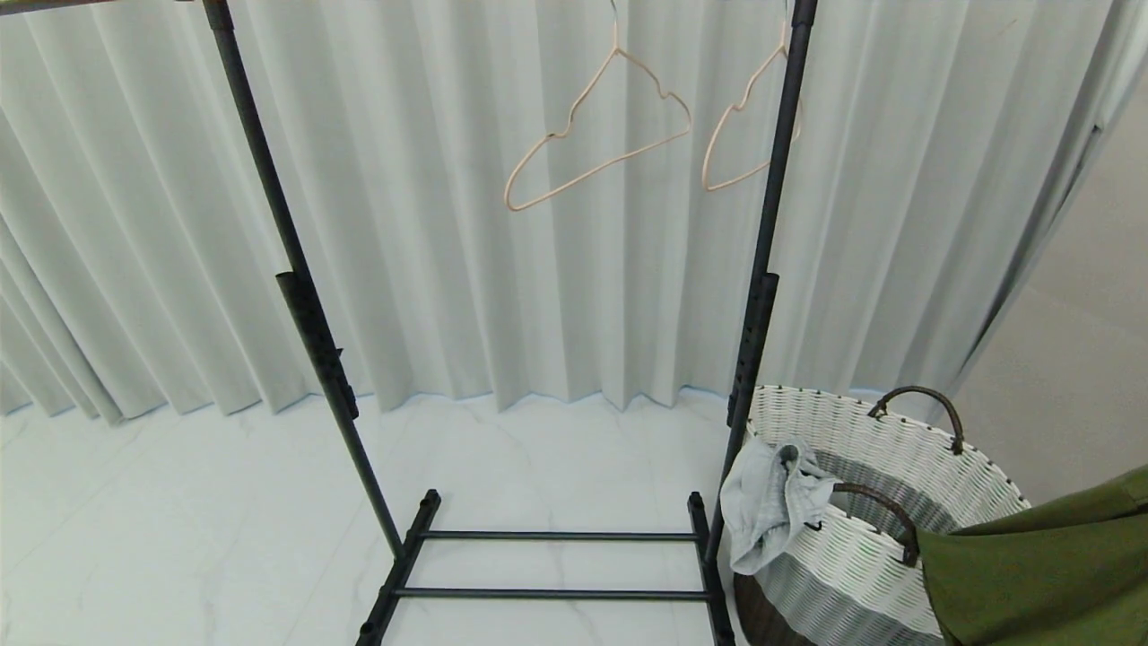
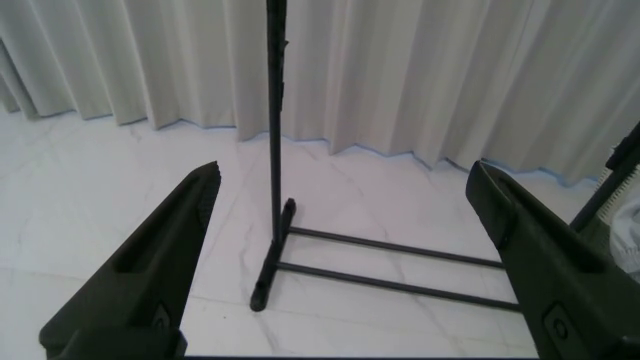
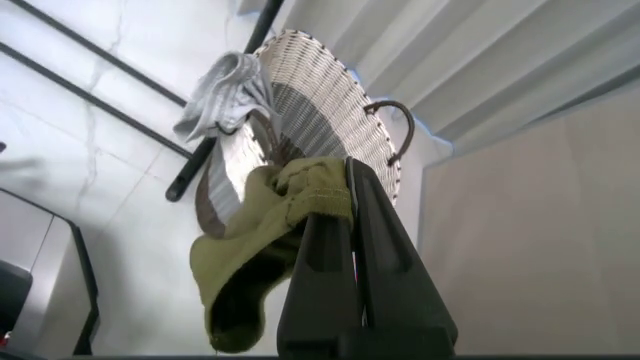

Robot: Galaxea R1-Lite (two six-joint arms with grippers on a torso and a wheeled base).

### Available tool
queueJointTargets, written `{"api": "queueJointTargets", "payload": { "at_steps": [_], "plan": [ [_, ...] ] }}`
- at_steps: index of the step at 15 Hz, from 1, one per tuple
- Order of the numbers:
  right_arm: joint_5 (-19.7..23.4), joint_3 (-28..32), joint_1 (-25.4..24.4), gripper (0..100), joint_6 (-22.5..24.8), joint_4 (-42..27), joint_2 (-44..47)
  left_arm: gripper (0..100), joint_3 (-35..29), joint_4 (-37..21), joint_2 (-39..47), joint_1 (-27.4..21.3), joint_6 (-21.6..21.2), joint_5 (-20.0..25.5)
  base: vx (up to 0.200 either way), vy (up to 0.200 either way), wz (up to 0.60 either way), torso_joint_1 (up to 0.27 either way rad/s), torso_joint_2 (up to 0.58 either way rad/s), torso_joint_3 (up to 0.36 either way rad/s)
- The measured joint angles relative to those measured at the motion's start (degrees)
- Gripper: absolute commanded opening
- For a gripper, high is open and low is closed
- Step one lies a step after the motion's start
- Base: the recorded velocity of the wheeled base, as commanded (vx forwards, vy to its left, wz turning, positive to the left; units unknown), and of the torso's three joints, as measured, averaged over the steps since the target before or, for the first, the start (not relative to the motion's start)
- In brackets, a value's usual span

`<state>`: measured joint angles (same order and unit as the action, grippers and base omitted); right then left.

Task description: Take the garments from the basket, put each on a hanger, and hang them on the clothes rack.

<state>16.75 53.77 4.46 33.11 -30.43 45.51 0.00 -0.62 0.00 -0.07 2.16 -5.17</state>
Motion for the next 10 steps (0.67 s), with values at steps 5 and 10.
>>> {"api": "queueJointTargets", "payload": {
  "at_steps": [5, 10],
  "plan": [
    [0.02, -0.89, -0.06, 0, 0.17, 0.0, -0.55, 100, 0.0, 0.0, 0.0, -0.02, 0.02, 0.0, 0.0, 0.04, 0.0, 0.001, 0.0, 0.0],
    [0.02, -1.21, -0.09, 0, 0.17, 0.0, -0.69, 100, 0.0, 0.0, 0.0, -0.04, 0.02, 0.02, 0.0, 0.2, 0.0, 0.002, 0.0, 0.004]
  ]
}}
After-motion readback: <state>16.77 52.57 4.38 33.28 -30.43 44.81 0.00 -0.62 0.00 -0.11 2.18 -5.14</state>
